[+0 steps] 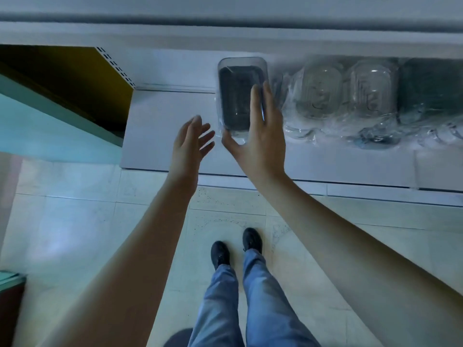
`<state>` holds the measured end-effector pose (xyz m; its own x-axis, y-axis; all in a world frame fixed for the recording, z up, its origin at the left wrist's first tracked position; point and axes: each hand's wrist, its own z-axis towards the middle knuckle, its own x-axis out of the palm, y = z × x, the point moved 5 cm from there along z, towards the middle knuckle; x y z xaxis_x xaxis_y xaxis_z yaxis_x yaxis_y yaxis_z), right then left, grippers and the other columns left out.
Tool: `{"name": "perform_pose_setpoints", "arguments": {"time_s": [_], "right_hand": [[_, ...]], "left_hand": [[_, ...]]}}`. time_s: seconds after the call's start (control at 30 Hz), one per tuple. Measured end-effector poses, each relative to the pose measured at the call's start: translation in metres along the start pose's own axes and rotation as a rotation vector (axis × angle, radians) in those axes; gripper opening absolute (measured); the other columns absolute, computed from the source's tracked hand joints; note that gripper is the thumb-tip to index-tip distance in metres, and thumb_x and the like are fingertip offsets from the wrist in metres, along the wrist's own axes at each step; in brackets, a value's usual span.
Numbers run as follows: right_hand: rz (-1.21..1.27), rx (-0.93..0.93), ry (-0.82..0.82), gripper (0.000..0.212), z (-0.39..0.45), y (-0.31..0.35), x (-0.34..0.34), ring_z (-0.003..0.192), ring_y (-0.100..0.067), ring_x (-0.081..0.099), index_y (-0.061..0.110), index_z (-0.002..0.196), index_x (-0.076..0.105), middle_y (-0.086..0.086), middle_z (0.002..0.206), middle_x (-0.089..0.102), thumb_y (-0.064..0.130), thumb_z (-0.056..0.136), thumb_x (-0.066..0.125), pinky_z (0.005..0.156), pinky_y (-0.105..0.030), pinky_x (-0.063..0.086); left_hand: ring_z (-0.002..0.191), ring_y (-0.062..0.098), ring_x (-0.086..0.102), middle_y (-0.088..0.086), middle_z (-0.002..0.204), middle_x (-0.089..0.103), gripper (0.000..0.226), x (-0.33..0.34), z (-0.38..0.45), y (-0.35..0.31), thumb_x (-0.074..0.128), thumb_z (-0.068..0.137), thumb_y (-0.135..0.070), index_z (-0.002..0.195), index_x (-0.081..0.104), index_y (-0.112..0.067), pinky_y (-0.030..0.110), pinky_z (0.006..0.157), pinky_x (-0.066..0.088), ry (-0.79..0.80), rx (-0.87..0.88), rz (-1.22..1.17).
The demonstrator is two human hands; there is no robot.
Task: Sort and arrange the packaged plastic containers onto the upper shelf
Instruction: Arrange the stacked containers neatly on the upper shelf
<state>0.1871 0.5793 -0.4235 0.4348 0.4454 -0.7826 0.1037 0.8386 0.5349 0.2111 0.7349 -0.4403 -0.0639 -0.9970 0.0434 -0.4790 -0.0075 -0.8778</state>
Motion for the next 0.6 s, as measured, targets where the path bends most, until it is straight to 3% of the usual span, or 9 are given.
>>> {"name": "perform_pose_setpoints", "arguments": {"time_s": [0.1, 0.2, 0.27, 0.33, 0.43, 0.6], "right_hand": [[0.077, -0.113, 0.106, 0.093, -0.022, 0.020, 0.000, 0.146, -0.029, 0.036, 0.002, 0.154, 0.031, -0.017, 0.162, 0.028, 0.059, 0.089, 0.064, 0.110, -0.030, 0.041], [0.171, -0.171, 0.278, 0.091, -0.028, 0.021, 0.012, 0.151, -0.027, 0.027, 0.005, 0.158, 0.020, -0.015, 0.166, 0.018, 0.058, 0.094, 0.056, 0.112, -0.035, 0.040], [0.120, -0.072, 0.319, 0.088, -0.020, 0.004, 0.021, 0.153, -0.028, 0.019, 0.010, 0.161, 0.010, -0.014, 0.168, 0.009, 0.063, 0.097, 0.042, 0.116, -0.033, 0.027], [-0.024, 0.071, 0.247, 0.092, -0.005, -0.019, 0.030, 0.152, -0.034, 0.018, 0.010, 0.160, 0.011, -0.019, 0.167, 0.009, 0.069, 0.095, 0.038, 0.120, -0.035, 0.019], [-0.218, 0.145, 0.149, 0.095, 0.026, -0.033, 0.045, 0.146, -0.044, 0.028, 0.007, 0.157, 0.027, -0.028, 0.161, 0.022, 0.070, 0.088, 0.048, 0.119, -0.047, 0.026], [-0.356, 0.333, 0.238, 0.104, 0.048, -0.037, 0.069, 0.150, -0.044, 0.016, 0.018, 0.159, 0.019, -0.024, 0.164, 0.010, 0.076, 0.080, 0.054, 0.118, -0.056, 0.017]], "left_hand": [[0.111, 0.032, 0.068, 0.013, 0.121, 0.069, 0.047, 0.003, 0.005, -0.003, 0.055, 0.097, -0.049, 0.128, 0.062, -0.014, 0.044, 0.098, 0.049, 0.133, -0.069, -0.059], [0.089, 0.017, 0.073, 0.006, 0.100, 0.075, 0.042, -0.020, 0.008, 0.000, 0.060, 0.098, -0.035, 0.127, 0.060, -0.004, 0.033, 0.078, 0.056, -0.019, -0.082, -0.070], [0.086, 0.010, 0.072, 0.002, 0.100, 0.075, 0.044, -0.043, 0.008, 0.006, 0.061, 0.098, -0.036, 0.130, 0.058, -0.006, 0.025, 0.067, 0.055, -0.100, -0.104, -0.081], [0.097, 0.015, 0.071, 0.004, 0.111, 0.073, 0.050, -0.066, 0.008, 0.016, 0.063, 0.096, -0.041, 0.133, 0.056, -0.009, 0.024, 0.070, 0.056, -0.152, -0.121, -0.079], [0.102, 0.018, 0.070, 0.005, 0.115, 0.071, 0.051, -0.087, 0.002, 0.029, 0.065, 0.094, -0.043, 0.133, 0.056, -0.011, 0.027, 0.074, 0.057, -0.209, -0.137, -0.069], [0.105, 0.020, 0.070, 0.006, 0.118, 0.070, 0.049, -0.095, -0.009, 0.044, 0.065, 0.094, -0.041, 0.133, 0.056, -0.012, 0.031, 0.082, 0.059, -0.230, -0.140, -0.057]]}}
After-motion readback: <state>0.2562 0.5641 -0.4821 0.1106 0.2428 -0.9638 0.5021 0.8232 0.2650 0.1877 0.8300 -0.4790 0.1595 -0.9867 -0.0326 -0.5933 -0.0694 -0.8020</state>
